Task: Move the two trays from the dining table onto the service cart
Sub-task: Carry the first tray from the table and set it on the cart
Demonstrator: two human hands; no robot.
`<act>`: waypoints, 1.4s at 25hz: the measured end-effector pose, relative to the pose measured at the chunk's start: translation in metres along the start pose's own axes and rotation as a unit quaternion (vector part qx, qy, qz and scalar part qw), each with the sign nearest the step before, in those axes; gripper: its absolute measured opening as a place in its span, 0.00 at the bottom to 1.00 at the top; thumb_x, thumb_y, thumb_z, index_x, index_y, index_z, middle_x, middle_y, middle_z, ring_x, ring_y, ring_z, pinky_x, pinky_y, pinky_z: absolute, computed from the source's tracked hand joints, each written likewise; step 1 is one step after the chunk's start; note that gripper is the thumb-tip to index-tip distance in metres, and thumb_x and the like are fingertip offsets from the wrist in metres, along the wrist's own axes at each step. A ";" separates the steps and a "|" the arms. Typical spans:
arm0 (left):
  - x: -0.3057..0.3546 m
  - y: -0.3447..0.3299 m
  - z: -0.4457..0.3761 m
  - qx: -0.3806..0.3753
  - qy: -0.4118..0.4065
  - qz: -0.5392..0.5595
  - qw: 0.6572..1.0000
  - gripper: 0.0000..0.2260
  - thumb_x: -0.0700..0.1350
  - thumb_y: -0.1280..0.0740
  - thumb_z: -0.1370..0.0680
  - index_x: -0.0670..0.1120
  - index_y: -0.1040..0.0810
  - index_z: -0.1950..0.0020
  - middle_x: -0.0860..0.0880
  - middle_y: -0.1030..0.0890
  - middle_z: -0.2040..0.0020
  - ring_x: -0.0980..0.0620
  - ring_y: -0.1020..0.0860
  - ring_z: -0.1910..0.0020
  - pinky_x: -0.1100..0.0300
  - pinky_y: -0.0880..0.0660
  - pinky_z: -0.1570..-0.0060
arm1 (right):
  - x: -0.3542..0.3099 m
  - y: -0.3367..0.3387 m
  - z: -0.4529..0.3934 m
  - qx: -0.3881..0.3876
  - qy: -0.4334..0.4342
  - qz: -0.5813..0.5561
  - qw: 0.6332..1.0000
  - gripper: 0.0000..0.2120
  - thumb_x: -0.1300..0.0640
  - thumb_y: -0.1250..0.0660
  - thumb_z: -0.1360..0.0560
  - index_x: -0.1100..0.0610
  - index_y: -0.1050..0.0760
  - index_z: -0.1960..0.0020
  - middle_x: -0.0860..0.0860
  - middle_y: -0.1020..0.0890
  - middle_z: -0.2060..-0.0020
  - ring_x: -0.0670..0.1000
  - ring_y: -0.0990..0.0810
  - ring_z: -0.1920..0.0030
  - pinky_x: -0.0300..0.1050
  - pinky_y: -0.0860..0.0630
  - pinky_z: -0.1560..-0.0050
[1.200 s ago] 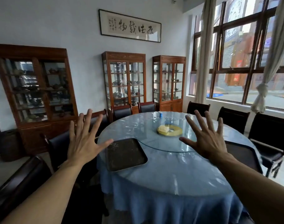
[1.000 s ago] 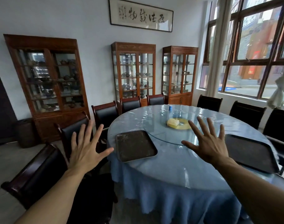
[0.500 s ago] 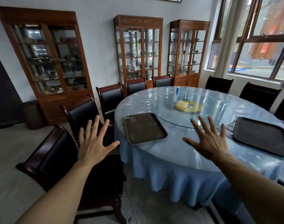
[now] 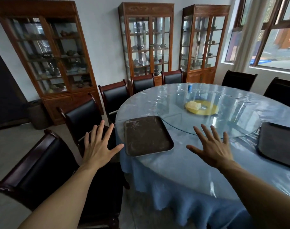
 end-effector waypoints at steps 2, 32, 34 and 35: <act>0.013 -0.018 -0.024 -0.013 0.015 0.007 1.000 0.44 0.80 0.59 0.31 0.61 0.58 0.20 0.51 0.61 0.18 0.46 0.58 0.20 0.41 0.58 0.25 | 0.012 -0.012 -0.030 -0.023 0.005 0.007 1.000 0.46 0.20 0.69 0.36 0.40 0.69 0.23 0.48 0.60 0.20 0.56 0.61 0.20 0.68 0.61 0.25; -0.084 -0.381 -0.259 -0.368 0.216 0.196 0.883 0.42 0.72 0.41 0.26 0.57 0.54 0.19 0.51 0.57 0.18 0.44 0.56 0.21 0.40 0.48 0.25 | -0.061 -0.274 -0.376 -0.265 -0.069 -0.127 0.953 0.45 0.23 0.54 0.30 0.47 0.46 0.20 0.52 0.37 0.22 0.58 0.34 0.26 0.61 0.31 0.34; -0.083 -0.404 -0.258 -0.388 0.255 0.237 0.853 0.43 0.71 0.40 0.26 0.54 0.52 0.18 0.49 0.53 0.19 0.42 0.51 0.21 0.41 0.46 0.25 | -0.065 -0.299 -0.384 -0.307 -0.095 -0.161 0.933 0.44 0.23 0.52 0.29 0.47 0.44 0.21 0.55 0.34 0.24 0.60 0.31 0.28 0.61 0.31 0.34; -0.084 -0.413 -0.261 -0.382 0.280 0.262 0.841 0.42 0.70 0.40 0.25 0.51 0.51 0.18 0.47 0.51 0.19 0.42 0.48 0.21 0.42 0.45 0.25 | -0.068 -0.309 -0.388 -0.321 -0.107 -0.179 0.924 0.43 0.24 0.51 0.28 0.48 0.43 0.21 0.56 0.33 0.25 0.61 0.31 0.28 0.60 0.31 0.33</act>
Point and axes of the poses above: each hand's wrist, its own z-axis away from the middle knuckle, its own y-axis out of the back of the hand, x = y × z, the point moved 10 cm from there along -z, towards the middle knuckle
